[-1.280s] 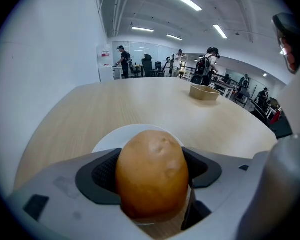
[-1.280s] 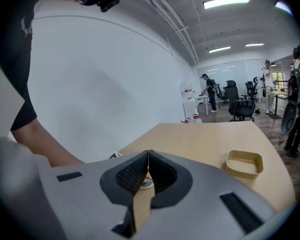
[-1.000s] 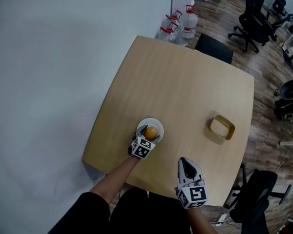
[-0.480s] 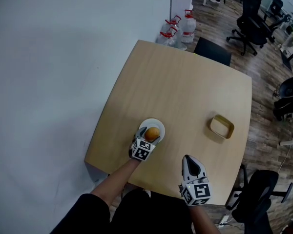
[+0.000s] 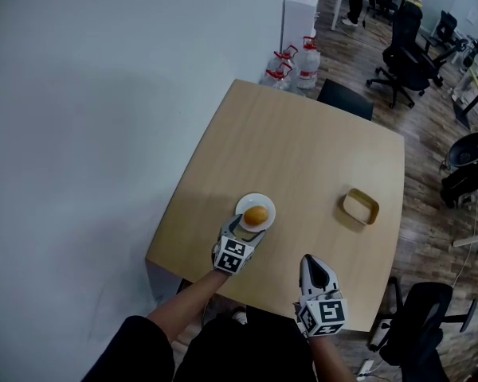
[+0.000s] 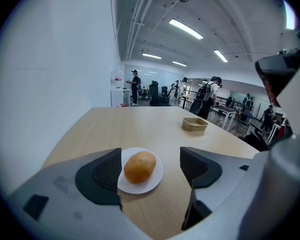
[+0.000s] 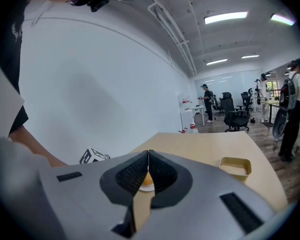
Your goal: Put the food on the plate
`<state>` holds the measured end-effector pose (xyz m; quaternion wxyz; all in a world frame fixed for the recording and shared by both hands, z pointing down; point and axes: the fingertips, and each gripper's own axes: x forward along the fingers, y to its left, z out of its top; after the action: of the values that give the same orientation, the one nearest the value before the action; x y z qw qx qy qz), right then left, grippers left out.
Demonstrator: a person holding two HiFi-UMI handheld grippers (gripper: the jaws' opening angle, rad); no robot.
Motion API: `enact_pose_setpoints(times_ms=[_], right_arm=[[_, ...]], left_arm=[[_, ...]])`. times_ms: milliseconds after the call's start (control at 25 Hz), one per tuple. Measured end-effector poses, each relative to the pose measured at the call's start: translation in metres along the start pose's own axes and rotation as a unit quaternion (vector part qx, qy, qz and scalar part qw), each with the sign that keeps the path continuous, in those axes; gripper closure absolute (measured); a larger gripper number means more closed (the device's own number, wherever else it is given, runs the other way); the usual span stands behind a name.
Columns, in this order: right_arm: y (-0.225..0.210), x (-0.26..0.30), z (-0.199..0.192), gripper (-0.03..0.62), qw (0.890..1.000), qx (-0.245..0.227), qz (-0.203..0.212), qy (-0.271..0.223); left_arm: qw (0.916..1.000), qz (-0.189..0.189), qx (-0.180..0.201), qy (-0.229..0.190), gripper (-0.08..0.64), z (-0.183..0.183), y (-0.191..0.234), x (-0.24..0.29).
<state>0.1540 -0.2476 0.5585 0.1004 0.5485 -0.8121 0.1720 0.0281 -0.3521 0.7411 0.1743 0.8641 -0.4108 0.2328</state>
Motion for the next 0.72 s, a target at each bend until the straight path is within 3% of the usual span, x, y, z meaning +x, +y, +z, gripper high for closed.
enact_pose_setpoints(times_ms=[520,720], right_arm=[[0.049,-0.062,-0.006,0.531,0.999,-0.019,-0.023,-0.023],[0.071,-0.095,-0.009,0.531,0.999,-0.033,-0.032,-0.024]], left_arm=[[0.9929,0.006,-0.026,-0.116,0.225,0.036,-0.048,-0.140],[0.9856,-0.002,-0.096,-0.139,0.225,0.026,-0.073,-0.194]])
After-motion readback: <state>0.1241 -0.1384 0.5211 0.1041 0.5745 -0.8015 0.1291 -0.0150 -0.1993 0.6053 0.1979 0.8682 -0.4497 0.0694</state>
